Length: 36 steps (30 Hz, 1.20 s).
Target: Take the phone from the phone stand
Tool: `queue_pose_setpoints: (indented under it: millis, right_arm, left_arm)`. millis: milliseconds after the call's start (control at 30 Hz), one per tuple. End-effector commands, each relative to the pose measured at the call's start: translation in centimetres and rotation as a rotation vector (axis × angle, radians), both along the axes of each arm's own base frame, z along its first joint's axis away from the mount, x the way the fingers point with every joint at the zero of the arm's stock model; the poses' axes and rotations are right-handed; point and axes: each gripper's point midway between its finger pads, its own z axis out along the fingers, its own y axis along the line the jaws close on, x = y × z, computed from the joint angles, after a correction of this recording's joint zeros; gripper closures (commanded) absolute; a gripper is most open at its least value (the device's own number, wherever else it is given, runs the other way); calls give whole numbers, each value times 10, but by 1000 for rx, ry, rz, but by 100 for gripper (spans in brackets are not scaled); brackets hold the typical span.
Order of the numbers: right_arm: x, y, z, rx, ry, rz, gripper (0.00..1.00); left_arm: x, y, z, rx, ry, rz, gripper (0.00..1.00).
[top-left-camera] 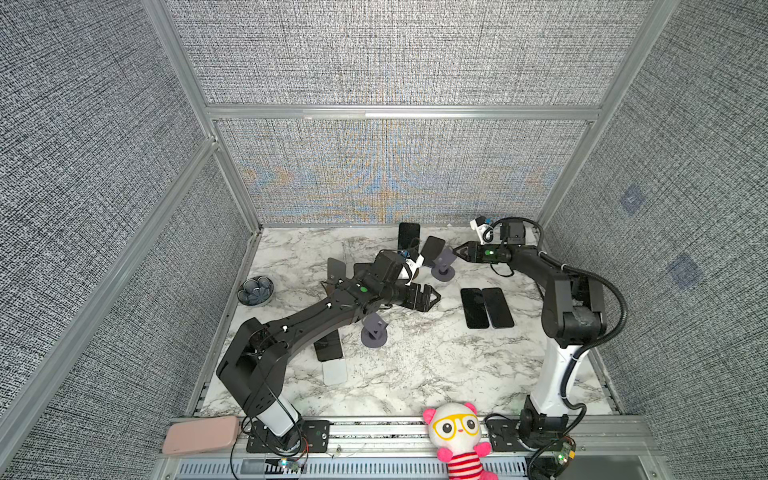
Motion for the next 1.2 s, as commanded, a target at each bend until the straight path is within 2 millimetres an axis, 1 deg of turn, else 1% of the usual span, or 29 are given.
queue_pose_setpoints:
  millis: [0,33,133,200,233,300,400,567,633,700,733,767,800,833,867,900,1000,1067,1167]
  right_arm:
    - [5,5,-6,-2,20,-9,58]
    - [6,7,-8,-1,23,-7,61]
    - [8,8,-8,3,21,-6,81]
    - [8,6,-6,-6,15,-12,92]
    - [8,4,-5,-12,13,-15,96]
    - [7,-3,-1,-25,7,-28,100]
    - [6,-21,8,-44,-10,-62,100]
    - [11,-66,17,-80,-22,-162,100]
    - [13,-73,19,-75,-15,-178,100]
    - [11,-63,22,-65,-12,-152,100]
    - [8,-55,22,-64,-16,-133,92]
    - [5,-47,22,-65,-20,-114,75]
    - [1,-40,22,-62,-24,-98,62]
    - [-2,-32,22,-50,-25,-81,53]
    - [-4,-25,21,-37,-20,-67,48]
    - [-4,-20,18,-27,-13,-57,45]
    - [-2,-6,5,-21,20,-35,42]
    - [2,2,-5,-20,44,-25,42]
    - [7,12,-15,-21,64,-12,43]
  left_arm:
    - [0,0,5,-17,-13,-1,7]
    - [-1,0,5,-19,-14,-2,7]
    - [0,2,4,-13,-15,3,7]
    - [0,3,4,-8,-17,4,7]
    - [-1,3,4,-6,-17,5,7]
    - [0,4,4,-4,-21,8,7]
    - [-1,6,5,-3,-26,11,7]
    - [-2,7,5,-2,-28,10,7]
    - [-2,7,4,-3,-27,10,7]
    - [-1,6,3,-7,-26,10,7]
    - [-1,5,3,-8,-24,10,7]
    - [-1,4,3,-11,-24,9,7]
    - [0,3,4,-16,-23,9,7]
    - [0,3,4,-20,-23,9,7]
    - [-1,3,5,-23,-22,6,7]
    - [-1,3,5,-22,-22,5,7]
    - [-2,4,5,-15,-24,5,7]
    - [-2,5,4,-12,-25,6,7]
    - [-3,7,6,-16,-30,12,7]
